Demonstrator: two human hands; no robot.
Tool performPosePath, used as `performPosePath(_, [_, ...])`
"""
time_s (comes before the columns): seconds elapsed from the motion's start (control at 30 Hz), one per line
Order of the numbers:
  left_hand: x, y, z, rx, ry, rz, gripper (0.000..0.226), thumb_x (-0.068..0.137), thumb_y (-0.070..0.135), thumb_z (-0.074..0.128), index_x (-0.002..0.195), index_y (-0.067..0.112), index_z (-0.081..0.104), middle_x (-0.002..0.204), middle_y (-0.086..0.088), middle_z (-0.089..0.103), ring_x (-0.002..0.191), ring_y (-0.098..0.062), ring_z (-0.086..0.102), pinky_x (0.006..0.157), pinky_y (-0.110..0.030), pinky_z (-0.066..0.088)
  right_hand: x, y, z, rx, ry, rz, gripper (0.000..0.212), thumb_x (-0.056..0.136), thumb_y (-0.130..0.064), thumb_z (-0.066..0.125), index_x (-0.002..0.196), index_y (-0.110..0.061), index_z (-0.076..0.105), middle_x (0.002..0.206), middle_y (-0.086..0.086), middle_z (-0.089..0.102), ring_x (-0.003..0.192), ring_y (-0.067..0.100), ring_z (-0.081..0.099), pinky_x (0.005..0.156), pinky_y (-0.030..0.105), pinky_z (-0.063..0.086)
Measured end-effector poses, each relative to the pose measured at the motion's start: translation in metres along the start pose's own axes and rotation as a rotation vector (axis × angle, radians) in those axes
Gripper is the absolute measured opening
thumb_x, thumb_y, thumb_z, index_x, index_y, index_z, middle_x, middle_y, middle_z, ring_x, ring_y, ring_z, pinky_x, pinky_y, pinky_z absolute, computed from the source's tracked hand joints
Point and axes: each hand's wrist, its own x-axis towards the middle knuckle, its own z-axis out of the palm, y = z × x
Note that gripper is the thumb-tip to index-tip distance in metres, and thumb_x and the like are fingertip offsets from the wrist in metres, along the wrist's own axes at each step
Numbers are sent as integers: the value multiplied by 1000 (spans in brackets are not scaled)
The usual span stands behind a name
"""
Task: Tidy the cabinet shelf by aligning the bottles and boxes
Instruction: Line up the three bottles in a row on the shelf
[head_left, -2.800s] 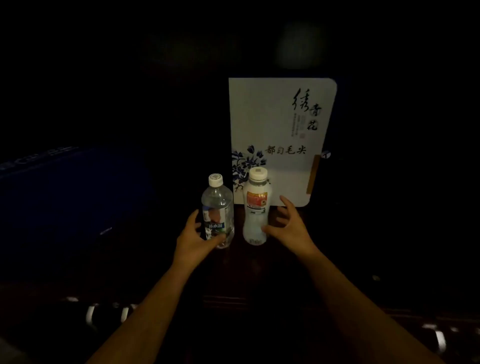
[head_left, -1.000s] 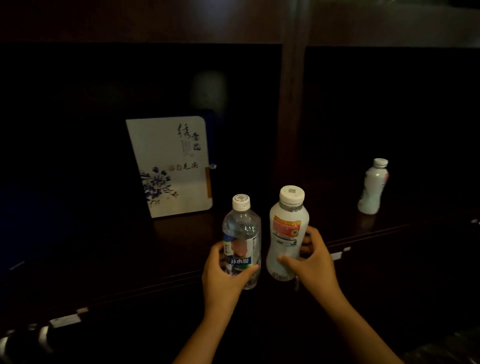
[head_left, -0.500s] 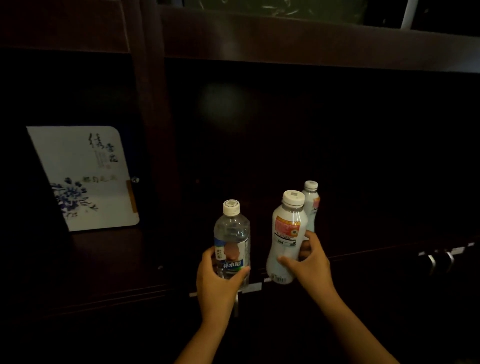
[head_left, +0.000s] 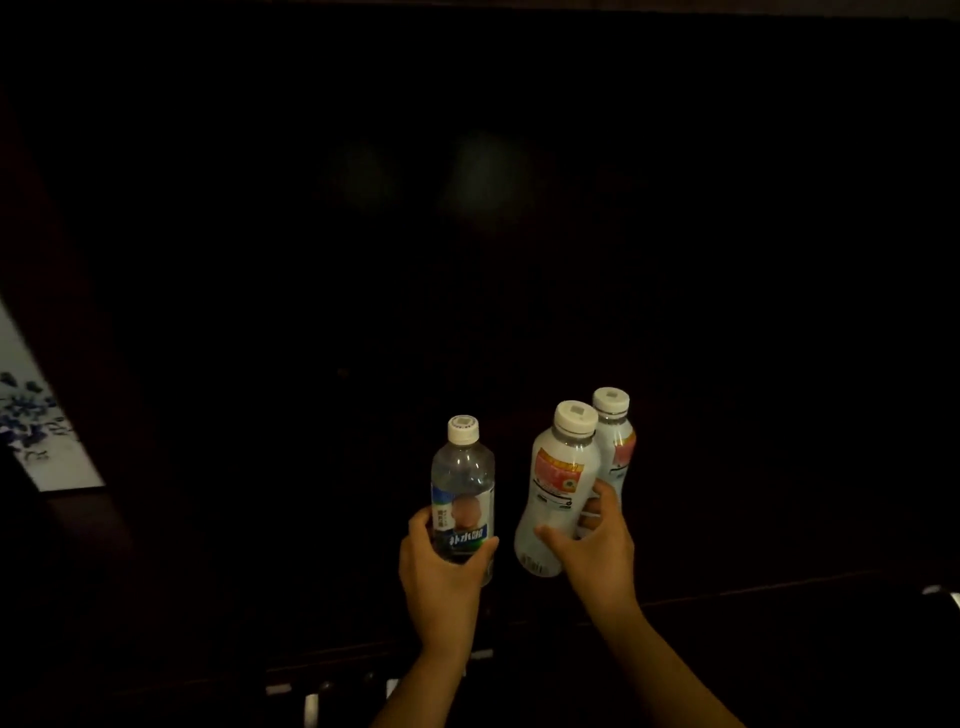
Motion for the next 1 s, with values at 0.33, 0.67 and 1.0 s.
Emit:
performPosePath(0.33, [18,-19,51,94,156,-37,79,54,22,88,121,15,47,117,-12,56,105,-26,59,85,-41,54,38,30,9,-45,-106,-61,66,63,-10,81,118,-23,48,118,-5,58,111,7,52,92,23,46])
performPosePath(0.67, [23,-25,45,160,155,-28,85,52,26,87,124,18,43,119,-11,56,106,-22,58,85,-38,54,36,34,18,-155,-92,-37,71,64,-16,81,125,-17,44,126,5,55,120,22,50,94,45,49])
performPosePath(1.0, [27,-20,42,173,135,3,83,52,18,88,122,11,43,119,-15,52,108,-28,56,89,-42,52,34,32,18,-138,-92,-30,73,65,-15,80,126,-19,40,129,5,52,122,22,48,97,45,47])
